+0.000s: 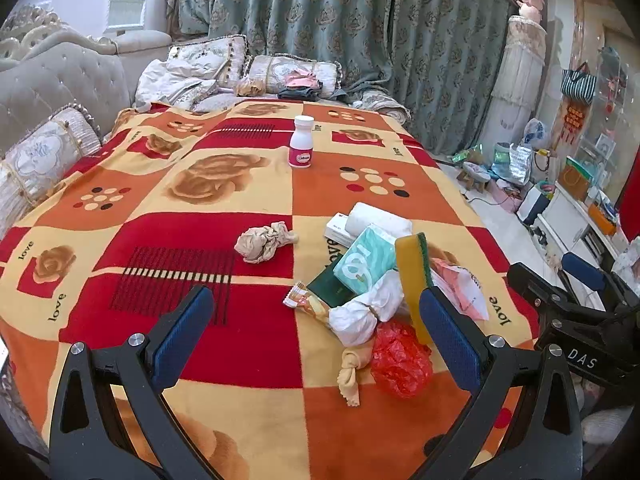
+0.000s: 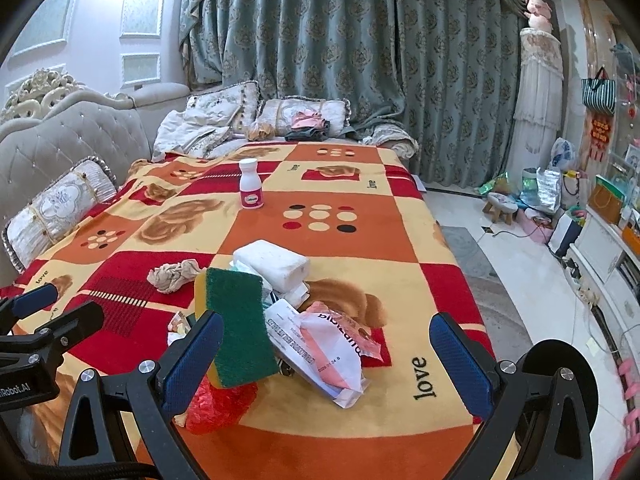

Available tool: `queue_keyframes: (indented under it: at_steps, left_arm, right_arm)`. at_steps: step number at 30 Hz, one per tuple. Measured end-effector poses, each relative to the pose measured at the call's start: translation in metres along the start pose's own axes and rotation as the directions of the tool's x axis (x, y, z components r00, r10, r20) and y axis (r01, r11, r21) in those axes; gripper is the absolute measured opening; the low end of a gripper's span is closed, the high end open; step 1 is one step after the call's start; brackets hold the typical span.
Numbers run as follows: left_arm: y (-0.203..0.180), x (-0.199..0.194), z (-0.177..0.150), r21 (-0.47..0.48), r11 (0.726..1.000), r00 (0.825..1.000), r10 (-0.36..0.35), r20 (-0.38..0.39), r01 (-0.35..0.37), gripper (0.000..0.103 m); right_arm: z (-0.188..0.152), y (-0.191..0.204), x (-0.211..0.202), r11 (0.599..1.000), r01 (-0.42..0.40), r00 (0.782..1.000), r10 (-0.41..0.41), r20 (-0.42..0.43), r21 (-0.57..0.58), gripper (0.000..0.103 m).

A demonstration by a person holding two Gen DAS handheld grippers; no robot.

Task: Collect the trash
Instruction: 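Move both tools toward the trash pile on the bed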

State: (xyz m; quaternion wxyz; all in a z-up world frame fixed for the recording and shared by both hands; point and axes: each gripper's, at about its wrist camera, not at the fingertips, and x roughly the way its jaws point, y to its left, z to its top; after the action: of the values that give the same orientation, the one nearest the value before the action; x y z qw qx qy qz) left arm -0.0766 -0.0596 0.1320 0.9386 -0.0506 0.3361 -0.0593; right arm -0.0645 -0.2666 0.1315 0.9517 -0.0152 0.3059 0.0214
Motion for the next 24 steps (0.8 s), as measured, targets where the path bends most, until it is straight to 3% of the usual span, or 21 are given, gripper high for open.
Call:
queue_keyframes:
  at_steps: [13,24]
  left_arm:
    - [0.007,0.008,-0.002,-0.012,1.000,1.000,0.007,-0.030,-0.007,0.102]
    - [0.012,0.020,-0.004,-0.006,0.999,0.998,0.034,-0.057,-0.034,0.102]
  right_arm:
    - [-0.002,-0.005,0.004,1.000,-0.007,1.000,0.007,-0.017,-0.001,0.103]
    - [-0.009,-0.003,0.019,0.997,-0.076,0.994,0.074,-0.076,-0.012,0.103]
